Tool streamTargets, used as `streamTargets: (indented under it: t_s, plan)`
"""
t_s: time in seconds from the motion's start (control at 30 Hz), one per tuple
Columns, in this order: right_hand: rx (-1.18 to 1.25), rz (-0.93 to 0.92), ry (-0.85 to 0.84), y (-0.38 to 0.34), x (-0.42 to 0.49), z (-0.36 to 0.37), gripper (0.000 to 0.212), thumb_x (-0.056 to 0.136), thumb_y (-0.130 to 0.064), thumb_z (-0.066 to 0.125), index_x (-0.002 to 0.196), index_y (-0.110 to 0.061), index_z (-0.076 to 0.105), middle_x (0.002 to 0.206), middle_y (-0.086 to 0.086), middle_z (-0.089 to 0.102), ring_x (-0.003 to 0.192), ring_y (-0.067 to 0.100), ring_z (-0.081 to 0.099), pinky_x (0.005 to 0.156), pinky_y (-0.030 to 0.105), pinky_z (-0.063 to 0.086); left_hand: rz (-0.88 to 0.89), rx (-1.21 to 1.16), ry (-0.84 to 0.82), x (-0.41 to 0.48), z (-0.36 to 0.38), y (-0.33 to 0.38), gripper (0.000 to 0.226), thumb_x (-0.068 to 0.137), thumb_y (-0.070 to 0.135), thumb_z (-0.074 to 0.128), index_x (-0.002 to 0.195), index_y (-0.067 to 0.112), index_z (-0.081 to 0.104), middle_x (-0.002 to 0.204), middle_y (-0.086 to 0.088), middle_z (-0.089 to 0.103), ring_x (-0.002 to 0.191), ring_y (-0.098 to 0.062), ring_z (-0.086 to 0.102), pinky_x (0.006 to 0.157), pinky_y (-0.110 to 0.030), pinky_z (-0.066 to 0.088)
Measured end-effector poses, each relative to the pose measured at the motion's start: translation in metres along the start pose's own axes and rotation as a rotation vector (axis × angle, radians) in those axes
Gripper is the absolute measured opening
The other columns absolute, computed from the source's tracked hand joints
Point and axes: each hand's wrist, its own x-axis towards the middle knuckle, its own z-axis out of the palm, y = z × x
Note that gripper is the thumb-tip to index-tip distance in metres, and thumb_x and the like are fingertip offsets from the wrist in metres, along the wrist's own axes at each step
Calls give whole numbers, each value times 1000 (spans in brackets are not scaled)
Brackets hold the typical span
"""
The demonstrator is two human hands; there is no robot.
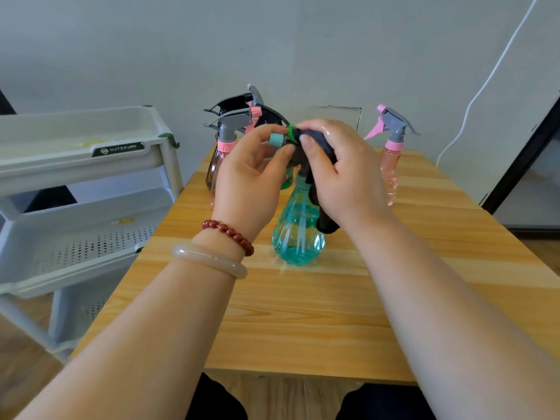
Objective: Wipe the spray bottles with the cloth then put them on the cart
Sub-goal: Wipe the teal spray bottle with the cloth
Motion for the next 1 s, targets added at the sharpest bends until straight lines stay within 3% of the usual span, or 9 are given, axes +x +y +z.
streamTargets:
  t_s: [0.07,0.17,0.33,0.43,0.53,0.6,0.7,0.87,1.0]
  plan:
    - [14,61,25,7,-5,1,21,97,-18,54,110,-10,68,94,-8,63,88,2,57,76,5,40,-2,9,-6,1,-1,0,18,97,10,59,107,26,62,92,4,72,80,-5,70,67,-20,57]
    - [-4,159,67,11,-8,-2,21,95,-21,52,105,-13,69,87,-5,65,81,12,60,73,19,45,5,39,-6,1,0,-1,18,98,11,59,111,23,61,90,5,72,79,-16,69,66,-30,60]
    - [-8,78,47,-8,-1,3,19,95,-21,56,106,-14,70,93,-12,60,92,8,57,81,12,41,16,16,0,-3,1,0,23,98,9,58,103,31,59,84,5,69,68,2,64,58,-15,50]
    - [-19,169,36,3,1,2,18,94,-24,55,102,-17,70,89,-9,64,89,14,59,76,16,43,-1,61,15,0,-1,-2,19,98,16,59,108,31,61,93,-1,71,74,-7,68,61,-23,54]
    - [-66,213,74,8,-2,-3,16,93,-20,58,101,-15,71,91,-4,60,90,14,54,76,3,33,6,69,15,0,1,-3,18,98,15,59,113,25,61,91,-3,69,55,-1,56,53,-17,47]
    - [-80,161,84,1,-5,-3,18,92,-22,58,102,-14,72,95,-4,58,94,14,53,80,3,33,1,49,11,-2,3,-2,19,98,11,58,115,19,62,91,-6,70,49,0,50,50,-14,43]
    - [-79,71,63,-6,-7,-3,18,93,-21,60,104,-13,72,99,-5,57,94,11,52,82,4,34,10,31,1,-4,2,-2,19,99,9,57,115,16,62,94,-4,73,64,-14,65,58,-21,53]
    - [-78,292,74,-3,2,-4,15,95,-18,59,104,-15,71,96,-3,53,86,9,48,73,-3,29,26,81,0,-2,3,-2,18,99,12,57,112,24,60,88,-1,71,57,-2,56,50,-14,43]
    - [-36,122,28,-12,3,1,15,92,-18,60,102,-14,72,98,-5,55,90,5,50,79,2,34,39,87,14,-4,3,-2,20,99,8,56,117,14,61,73,6,60,45,4,47,48,-8,36]
